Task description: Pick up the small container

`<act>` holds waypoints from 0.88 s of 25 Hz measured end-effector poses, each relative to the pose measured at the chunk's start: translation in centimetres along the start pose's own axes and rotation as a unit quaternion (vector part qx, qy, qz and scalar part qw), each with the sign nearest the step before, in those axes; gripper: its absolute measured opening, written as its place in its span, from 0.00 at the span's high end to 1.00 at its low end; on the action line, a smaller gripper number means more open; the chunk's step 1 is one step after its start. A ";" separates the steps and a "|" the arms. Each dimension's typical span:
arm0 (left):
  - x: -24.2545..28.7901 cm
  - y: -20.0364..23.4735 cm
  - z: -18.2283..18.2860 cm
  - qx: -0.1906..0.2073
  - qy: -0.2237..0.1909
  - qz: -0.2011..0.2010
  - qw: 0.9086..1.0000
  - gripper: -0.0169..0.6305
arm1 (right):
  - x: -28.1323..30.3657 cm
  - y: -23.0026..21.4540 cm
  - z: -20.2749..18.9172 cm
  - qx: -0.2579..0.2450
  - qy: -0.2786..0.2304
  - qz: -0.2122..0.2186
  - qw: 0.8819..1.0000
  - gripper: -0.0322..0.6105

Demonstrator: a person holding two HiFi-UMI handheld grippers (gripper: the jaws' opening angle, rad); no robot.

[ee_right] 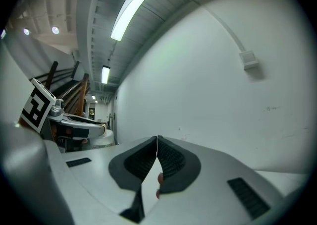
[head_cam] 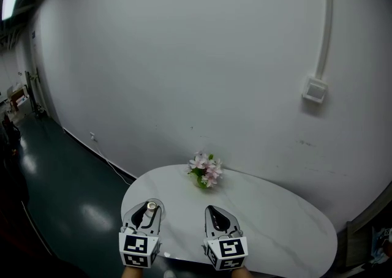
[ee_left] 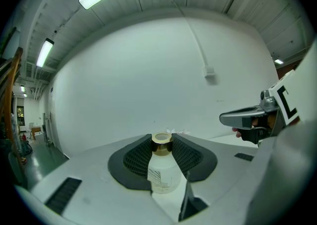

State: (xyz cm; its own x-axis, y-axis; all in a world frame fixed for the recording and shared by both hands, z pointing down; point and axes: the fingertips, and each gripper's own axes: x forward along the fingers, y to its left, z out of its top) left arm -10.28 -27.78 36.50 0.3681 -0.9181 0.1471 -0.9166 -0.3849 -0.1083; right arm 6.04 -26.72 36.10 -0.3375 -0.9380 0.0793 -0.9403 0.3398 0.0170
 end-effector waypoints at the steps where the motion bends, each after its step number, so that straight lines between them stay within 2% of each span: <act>1: -0.1 0.0 0.0 0.001 0.001 0.001 1.000 0.77 | -0.1 0.0 0.2 0.000 -0.001 0.000 1.000 0.84; 22: -1.3 -0.1 0.5 0.008 -0.001 0.009 1.000 0.77 | -0.8 0.4 0.8 -0.012 0.000 0.008 1.000 0.85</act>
State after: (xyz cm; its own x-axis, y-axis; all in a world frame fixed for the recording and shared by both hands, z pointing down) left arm -10.62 -26.63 35.81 0.3519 -0.9250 0.1432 -0.9203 -0.3698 -0.1276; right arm 5.89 -25.93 35.27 -0.3518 -0.9327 0.0794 -0.9338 0.3557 0.0401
